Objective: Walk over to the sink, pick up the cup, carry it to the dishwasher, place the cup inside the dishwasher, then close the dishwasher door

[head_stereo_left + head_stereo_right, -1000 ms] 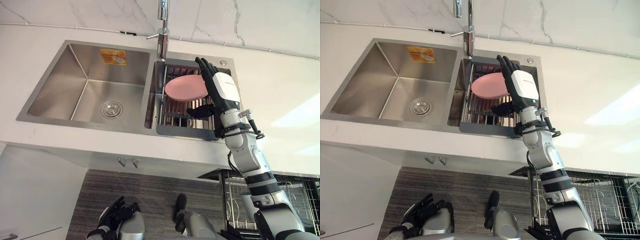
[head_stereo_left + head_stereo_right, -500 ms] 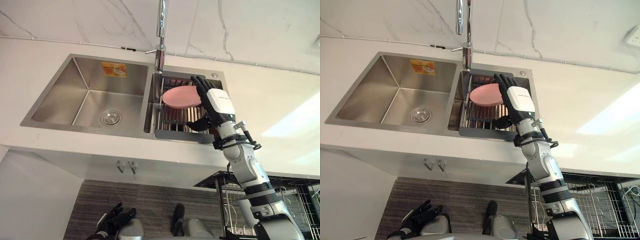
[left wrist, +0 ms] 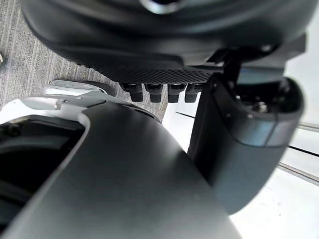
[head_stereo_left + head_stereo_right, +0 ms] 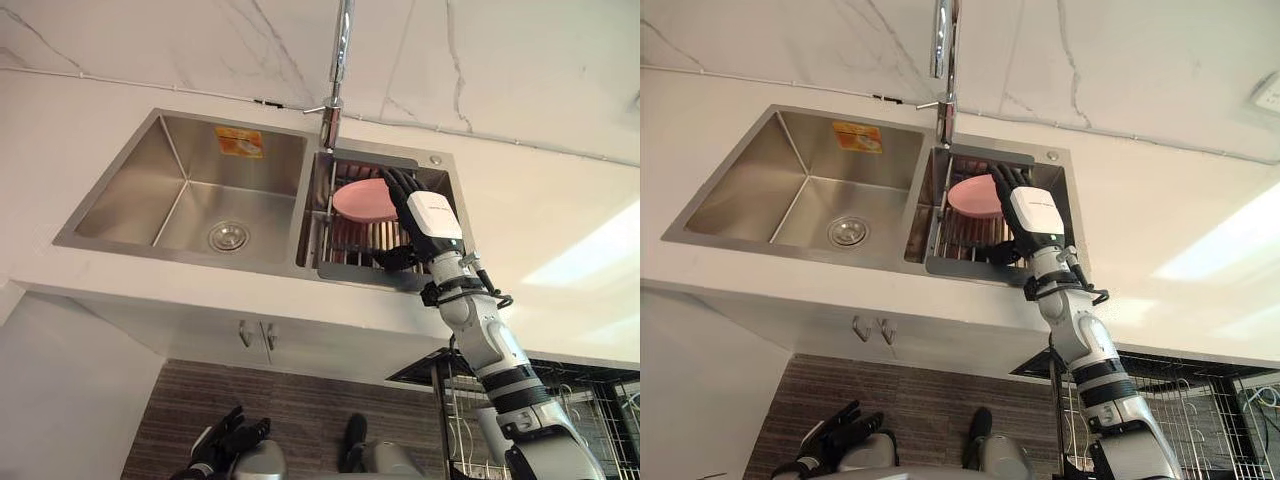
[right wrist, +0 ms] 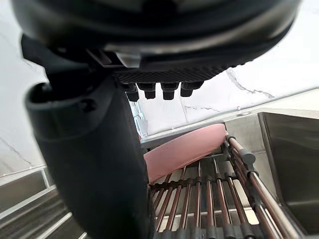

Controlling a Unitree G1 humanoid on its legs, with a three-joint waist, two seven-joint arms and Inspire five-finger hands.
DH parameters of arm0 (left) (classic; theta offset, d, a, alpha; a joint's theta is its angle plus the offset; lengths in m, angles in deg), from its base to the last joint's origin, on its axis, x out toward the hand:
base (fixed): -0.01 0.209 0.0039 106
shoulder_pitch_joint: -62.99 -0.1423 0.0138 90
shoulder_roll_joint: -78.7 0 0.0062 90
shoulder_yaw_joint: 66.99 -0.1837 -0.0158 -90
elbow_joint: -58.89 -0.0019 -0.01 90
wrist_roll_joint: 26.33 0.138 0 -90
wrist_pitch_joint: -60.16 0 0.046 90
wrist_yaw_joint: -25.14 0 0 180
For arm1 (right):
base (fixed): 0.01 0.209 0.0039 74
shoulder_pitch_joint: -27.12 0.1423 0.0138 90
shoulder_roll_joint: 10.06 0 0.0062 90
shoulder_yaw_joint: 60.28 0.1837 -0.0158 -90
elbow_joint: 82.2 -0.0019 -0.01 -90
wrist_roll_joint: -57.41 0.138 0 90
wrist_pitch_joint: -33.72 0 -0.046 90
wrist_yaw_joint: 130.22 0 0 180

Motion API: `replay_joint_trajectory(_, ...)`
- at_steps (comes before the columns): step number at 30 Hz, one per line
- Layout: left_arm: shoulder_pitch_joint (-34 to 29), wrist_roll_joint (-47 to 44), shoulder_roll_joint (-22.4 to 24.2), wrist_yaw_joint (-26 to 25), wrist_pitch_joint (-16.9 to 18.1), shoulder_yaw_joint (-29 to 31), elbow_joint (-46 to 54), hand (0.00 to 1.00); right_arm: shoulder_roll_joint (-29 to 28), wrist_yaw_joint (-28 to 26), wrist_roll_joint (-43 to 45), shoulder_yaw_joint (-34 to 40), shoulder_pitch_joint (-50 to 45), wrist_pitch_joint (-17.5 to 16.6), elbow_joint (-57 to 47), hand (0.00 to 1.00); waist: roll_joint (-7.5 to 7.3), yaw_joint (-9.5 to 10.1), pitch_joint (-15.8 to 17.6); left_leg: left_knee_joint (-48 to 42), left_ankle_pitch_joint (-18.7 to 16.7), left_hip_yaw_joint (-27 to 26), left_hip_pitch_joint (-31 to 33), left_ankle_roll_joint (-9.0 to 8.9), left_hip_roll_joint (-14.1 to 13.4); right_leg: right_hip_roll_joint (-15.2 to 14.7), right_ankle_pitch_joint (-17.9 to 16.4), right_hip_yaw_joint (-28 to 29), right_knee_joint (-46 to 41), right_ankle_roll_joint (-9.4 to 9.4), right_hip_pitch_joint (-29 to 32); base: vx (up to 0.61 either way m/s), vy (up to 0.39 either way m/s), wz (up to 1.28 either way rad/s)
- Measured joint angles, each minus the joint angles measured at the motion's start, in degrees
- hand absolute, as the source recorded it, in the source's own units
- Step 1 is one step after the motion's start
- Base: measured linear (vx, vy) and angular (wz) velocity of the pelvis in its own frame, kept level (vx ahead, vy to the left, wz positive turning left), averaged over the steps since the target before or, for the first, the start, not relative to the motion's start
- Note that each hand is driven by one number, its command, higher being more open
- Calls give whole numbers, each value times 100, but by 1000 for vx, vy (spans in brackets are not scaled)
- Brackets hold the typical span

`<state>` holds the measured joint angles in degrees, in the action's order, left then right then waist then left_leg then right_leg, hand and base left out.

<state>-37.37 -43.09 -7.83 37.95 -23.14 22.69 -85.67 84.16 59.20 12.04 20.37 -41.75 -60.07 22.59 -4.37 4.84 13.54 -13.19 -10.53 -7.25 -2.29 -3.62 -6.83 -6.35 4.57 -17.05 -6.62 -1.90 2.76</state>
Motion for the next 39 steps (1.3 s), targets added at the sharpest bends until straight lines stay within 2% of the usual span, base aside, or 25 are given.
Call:
replay_joint_trajectory(20,-48,95,62,25,-78,109,333,100,3,117,-99,-15,752,300,1354,100,24,182,39,-631,-253,216,393,57,-23,-29,-23,-178,-67,-23,5,-17,-6,5)
replay_joint_trajectory(29,28,94,90,96,-73,215,438,100,172,221,-77,-21,1670,404,1578,100,74,296,254,-795,-379,259,498,72,-99,41,-26,-209,-52,-15,5,9,-1,0)
replay_joint_trajectory(39,109,94,91,117,-68,224,478,100,308,222,21,-143,2015,414,1812,100,82,383,406,-824,-418,277,528,65,-96,41,-27,-206,-43,-14,5,4,0,0)
